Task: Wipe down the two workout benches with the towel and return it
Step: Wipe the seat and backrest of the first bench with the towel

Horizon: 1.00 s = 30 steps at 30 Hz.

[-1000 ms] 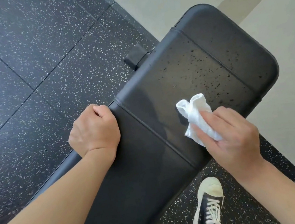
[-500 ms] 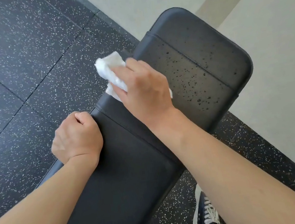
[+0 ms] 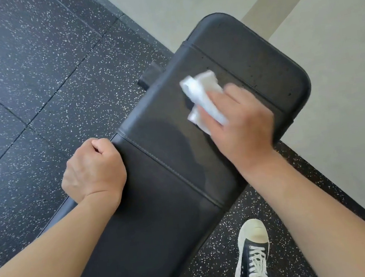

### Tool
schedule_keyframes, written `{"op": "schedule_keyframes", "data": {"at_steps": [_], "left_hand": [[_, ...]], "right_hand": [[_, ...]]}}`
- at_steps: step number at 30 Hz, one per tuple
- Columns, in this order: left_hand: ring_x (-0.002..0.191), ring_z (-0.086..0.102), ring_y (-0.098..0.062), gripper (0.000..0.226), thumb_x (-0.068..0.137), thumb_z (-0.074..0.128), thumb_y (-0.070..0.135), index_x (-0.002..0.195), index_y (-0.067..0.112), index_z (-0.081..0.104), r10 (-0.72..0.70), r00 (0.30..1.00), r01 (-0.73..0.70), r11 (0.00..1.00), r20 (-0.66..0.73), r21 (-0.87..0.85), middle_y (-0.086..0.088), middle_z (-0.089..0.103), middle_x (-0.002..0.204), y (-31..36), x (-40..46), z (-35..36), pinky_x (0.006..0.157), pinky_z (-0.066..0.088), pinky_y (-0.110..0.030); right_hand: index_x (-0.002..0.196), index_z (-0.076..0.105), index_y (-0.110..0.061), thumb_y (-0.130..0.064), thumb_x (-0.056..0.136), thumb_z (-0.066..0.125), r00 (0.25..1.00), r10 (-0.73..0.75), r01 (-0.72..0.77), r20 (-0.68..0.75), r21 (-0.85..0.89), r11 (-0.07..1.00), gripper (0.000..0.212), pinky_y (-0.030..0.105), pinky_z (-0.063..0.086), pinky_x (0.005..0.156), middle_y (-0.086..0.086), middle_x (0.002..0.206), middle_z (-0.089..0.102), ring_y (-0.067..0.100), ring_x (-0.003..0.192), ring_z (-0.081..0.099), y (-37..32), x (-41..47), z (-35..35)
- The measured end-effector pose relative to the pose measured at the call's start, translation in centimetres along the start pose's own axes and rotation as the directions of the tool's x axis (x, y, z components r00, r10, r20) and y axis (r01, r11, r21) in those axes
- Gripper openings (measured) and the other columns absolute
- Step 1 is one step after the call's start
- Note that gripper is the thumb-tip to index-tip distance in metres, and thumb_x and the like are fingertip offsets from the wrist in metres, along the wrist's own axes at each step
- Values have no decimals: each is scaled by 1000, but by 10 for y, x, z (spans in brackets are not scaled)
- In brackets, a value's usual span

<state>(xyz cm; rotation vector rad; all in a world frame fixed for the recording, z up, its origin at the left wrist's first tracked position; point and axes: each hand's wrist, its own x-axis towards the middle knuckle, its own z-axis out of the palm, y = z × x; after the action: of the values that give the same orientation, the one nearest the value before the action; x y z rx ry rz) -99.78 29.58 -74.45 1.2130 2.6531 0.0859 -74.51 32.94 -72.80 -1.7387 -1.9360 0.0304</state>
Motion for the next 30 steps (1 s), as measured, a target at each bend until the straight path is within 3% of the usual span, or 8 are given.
{"op": "schedule_keyframes", "data": {"at_steps": [3, 8, 11, 15, 19, 23, 26, 30], "left_hand": [[72, 45, -37, 37, 90, 26, 33, 66, 14, 47, 0, 1000, 0, 1000, 7, 3, -2, 39, 62, 1, -1, -1, 69, 31, -40], [70, 45, -38, 38, 91, 26, 33, 65, 13, 47, -4, 1000, 4, 1000, 5, 0, -4, 40, 62, 4, -2, -3, 68, 32, -41], [71, 45, -37, 39, 91, 26, 34, 68, 13, 50, -10, 1000, 10, 1000, 13, 2, -3, 40, 62, 3, -2, -2, 69, 32, -41], [70, 46, -37, 39, 90, 25, 34, 69, 13, 51, -17, 1000, 17, 1000, 16, 4, -4, 41, 62, 2, -2, -1, 68, 33, -40], [61, 41, -33, 39, 93, 26, 33, 67, 13, 49, -14, 1000, 14, 1000, 11, 0, -4, 42, 61, 2, -1, -1, 64, 30, -39], [54, 33, -25, 40, 92, 26, 33, 66, 13, 48, -11, 1000, 11, 1000, -2, -7, -4, 41, 59, 1, -1, 0, 62, 29, -39], [64, 43, -35, 40, 91, 25, 34, 68, 14, 50, -3, 1000, 3, 1000, 6, 6, -3, 43, 61, 1, 0, 1, 65, 32, -40], [69, 47, -38, 41, 89, 23, 35, 67, 13, 49, -8, 1000, 8, 1000, -1, 8, -5, 44, 62, 2, -1, -1, 67, 35, -41]], "right_hand": [[94, 75, -17, -34, 84, 78, 998, 47, -49, 51, 45, 998, 19, 29, 30, 56, 2, 84, 65, 25, 74, 61, -38, 51, 32], [106, 74, -22, -36, 89, 72, 979, 36, -43, 200, 33, 999, 22, 29, 31, 61, -1, 97, 67, 23, 87, 64, -52, 74, 43], [102, 76, -19, -33, 90, 72, 993, 11, -22, 120, 89, 996, 19, 32, 35, 56, 2, 84, 62, 26, 76, 61, -33, 41, 18], [101, 77, -19, -38, 106, 56, 993, -35, 41, 117, -49, 998, 29, 33, 42, 61, 0, 81, 60, 22, 69, 48, 31, -29, -28], [96, 75, -14, -37, 103, 66, 997, 16, -15, 78, -8, 1000, 26, 37, 42, 51, 0, 76, 52, 22, 64, 48, 70, -48, -49], [84, 70, -14, -32, 104, 59, 999, 40, -41, -24, -26, 999, 30, 37, 38, 50, 3, 70, 48, 26, 60, 48, 45, -1, -20], [87, 72, -16, -33, 92, 65, 993, 110, -111, 38, 17, 994, 19, 32, 32, 54, 5, 75, 58, 29, 69, 58, 8, 58, 16], [102, 73, -25, -29, 89, 67, 977, 63, -56, 203, -37, 998, 15, 29, 31, 63, -4, 100, 68, 21, 93, 65, -41, 113, 56]]}}
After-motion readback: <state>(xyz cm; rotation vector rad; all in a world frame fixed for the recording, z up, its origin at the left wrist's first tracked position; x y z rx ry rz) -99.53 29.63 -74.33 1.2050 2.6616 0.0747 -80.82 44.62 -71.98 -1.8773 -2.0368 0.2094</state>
